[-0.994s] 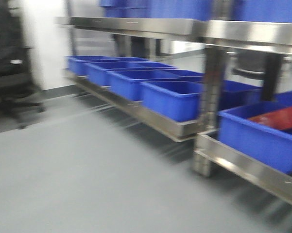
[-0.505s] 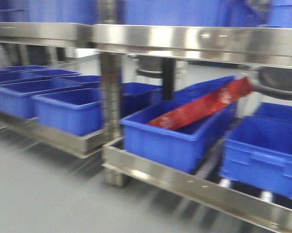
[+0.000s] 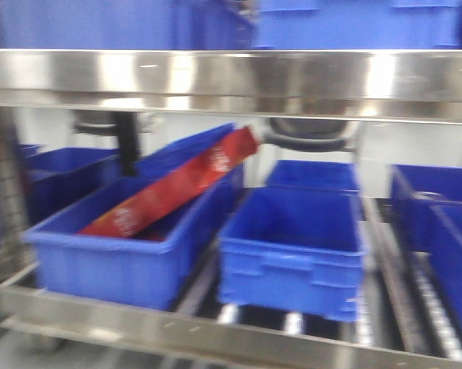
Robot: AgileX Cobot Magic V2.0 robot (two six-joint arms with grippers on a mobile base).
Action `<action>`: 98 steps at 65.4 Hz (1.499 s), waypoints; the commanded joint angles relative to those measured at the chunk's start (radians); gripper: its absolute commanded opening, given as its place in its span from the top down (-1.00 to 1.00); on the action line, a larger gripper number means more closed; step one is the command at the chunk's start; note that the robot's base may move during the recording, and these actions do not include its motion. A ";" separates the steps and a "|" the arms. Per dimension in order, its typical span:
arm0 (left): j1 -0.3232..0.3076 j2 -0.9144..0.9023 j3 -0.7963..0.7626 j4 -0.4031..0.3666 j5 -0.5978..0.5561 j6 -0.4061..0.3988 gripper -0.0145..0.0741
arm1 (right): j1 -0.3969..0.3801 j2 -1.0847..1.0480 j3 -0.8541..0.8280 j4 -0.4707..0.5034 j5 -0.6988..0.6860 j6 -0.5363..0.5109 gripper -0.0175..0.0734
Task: Place valve from conveyor to right shelf box
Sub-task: 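Drive the base away from the conveyor to the blue-bin shelf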
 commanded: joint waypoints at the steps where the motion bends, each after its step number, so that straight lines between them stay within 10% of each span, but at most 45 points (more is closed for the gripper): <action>1: 0.001 -0.007 -0.005 -0.007 -0.057 -0.002 0.92 | 0.000 -0.009 -0.008 -0.008 -0.084 -0.005 0.97; 98: 0.001 -0.007 -0.005 -0.007 -0.057 -0.002 0.92 | 0.000 -0.009 -0.008 -0.008 -0.086 -0.005 0.97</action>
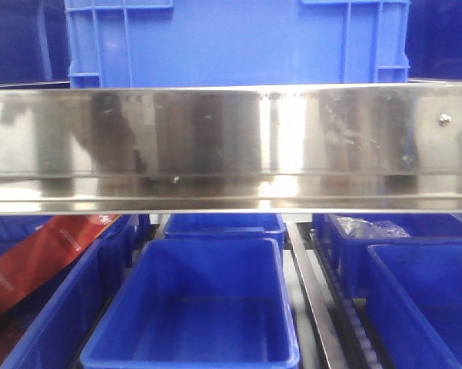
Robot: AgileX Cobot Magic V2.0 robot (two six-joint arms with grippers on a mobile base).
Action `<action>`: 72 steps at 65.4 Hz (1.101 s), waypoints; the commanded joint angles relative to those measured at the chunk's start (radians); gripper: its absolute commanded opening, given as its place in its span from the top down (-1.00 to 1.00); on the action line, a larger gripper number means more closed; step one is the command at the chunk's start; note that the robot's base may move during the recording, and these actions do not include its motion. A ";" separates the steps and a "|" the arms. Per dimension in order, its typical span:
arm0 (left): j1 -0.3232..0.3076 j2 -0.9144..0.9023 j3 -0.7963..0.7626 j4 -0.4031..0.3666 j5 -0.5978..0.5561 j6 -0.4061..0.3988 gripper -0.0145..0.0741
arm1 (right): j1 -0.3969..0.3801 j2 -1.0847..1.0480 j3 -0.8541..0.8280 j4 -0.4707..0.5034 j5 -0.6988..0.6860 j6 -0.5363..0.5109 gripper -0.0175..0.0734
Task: Place valve from conveyor to right shelf box
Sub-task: 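Drive the base away from the conveyor to the blue-bin shelf, then extend both grippers with valves into blue bins on the shelf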
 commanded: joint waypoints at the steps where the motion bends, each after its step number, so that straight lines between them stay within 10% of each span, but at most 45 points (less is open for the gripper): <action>1: 0.001 -0.007 -0.005 -0.006 -0.057 -0.002 0.92 | 0.000 -0.009 -0.008 -0.008 -0.086 -0.005 0.97; 72: 0.001 -0.006 -0.005 0.002 -0.160 -0.002 0.92 | 0.000 -0.009 -0.008 -0.008 -0.282 -0.005 0.97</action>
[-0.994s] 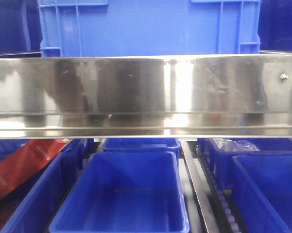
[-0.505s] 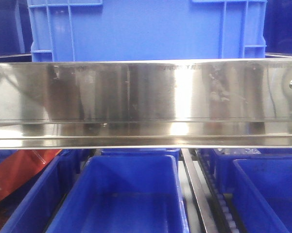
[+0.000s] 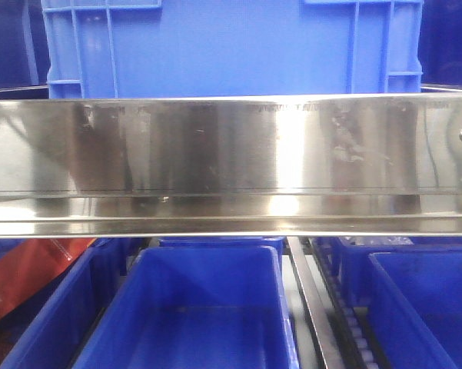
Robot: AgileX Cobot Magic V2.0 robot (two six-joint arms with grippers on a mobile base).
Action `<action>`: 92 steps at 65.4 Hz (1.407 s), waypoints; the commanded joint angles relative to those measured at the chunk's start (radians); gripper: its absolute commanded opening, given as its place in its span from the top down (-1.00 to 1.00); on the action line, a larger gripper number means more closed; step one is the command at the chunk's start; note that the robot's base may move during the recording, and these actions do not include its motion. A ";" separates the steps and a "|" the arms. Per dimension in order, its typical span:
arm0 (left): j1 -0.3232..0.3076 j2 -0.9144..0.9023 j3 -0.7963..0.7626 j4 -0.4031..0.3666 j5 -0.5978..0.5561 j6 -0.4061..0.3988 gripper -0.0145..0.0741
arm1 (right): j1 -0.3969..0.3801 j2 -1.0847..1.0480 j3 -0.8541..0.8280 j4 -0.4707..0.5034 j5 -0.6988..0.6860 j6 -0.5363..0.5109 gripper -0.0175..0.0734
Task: Place valve from conveyor to right shelf box
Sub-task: 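Extend both grippers with valves into blue bins on the shelf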
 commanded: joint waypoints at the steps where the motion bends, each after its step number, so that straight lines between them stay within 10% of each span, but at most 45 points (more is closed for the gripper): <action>1: 0.001 -0.005 -0.007 0.000 -0.055 0.000 0.92 | 0.000 -0.009 -0.009 -0.008 -0.093 -0.005 0.97; 30: -0.017 0.359 -0.336 -0.031 0.082 0.000 0.92 | 0.073 0.087 -0.250 0.004 -0.070 -0.051 0.97; 66: -0.527 0.993 -0.919 0.156 0.256 -0.064 0.92 | 0.274 0.549 -0.698 0.004 -0.055 -0.055 0.97; 92: -0.566 1.367 -1.248 0.108 0.371 -0.197 0.92 | 0.384 0.874 -0.903 0.004 -0.086 -0.055 0.97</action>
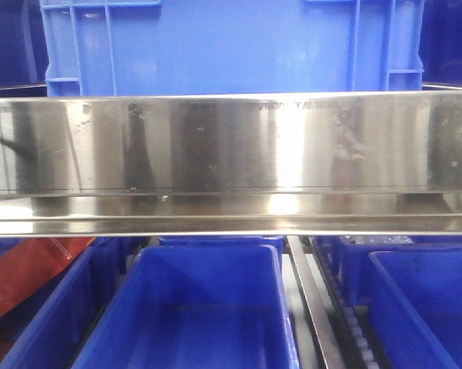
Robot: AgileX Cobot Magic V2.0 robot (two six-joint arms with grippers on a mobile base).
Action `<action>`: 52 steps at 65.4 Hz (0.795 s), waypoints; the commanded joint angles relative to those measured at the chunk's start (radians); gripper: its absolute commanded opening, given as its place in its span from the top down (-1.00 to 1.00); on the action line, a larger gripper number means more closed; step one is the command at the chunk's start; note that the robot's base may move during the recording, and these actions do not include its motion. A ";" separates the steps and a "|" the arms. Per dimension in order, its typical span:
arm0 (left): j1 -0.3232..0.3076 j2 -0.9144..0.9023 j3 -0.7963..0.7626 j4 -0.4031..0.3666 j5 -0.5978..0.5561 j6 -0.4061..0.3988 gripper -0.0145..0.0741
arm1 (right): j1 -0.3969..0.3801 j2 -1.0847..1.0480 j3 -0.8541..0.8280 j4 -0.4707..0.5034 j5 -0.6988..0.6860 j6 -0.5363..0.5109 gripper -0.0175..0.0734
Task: Place valve from conveyor to right shelf box
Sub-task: 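Extend both grippers with valves into blue bins on the shelf, then open both grippers to drop the valves into the blue bins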
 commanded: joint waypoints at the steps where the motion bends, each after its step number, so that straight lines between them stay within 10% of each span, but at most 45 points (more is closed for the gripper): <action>1: -0.004 0.043 -0.037 -0.013 -0.029 -0.016 0.92 | 0.014 0.055 -0.035 0.003 -0.072 -0.008 0.97; 16: -0.004 0.123 -0.037 -0.008 -0.042 -0.016 0.92 | 0.016 0.162 -0.039 0.008 -0.079 -0.008 0.92; 34: -0.004 0.197 -0.037 -0.008 -0.043 -0.016 0.92 | 0.016 0.230 -0.039 0.090 -0.079 -0.008 -0.01; 52: -0.004 0.247 -0.037 -0.008 -0.040 -0.016 0.74 | 0.016 0.261 -0.039 0.090 -0.068 -0.008 -0.26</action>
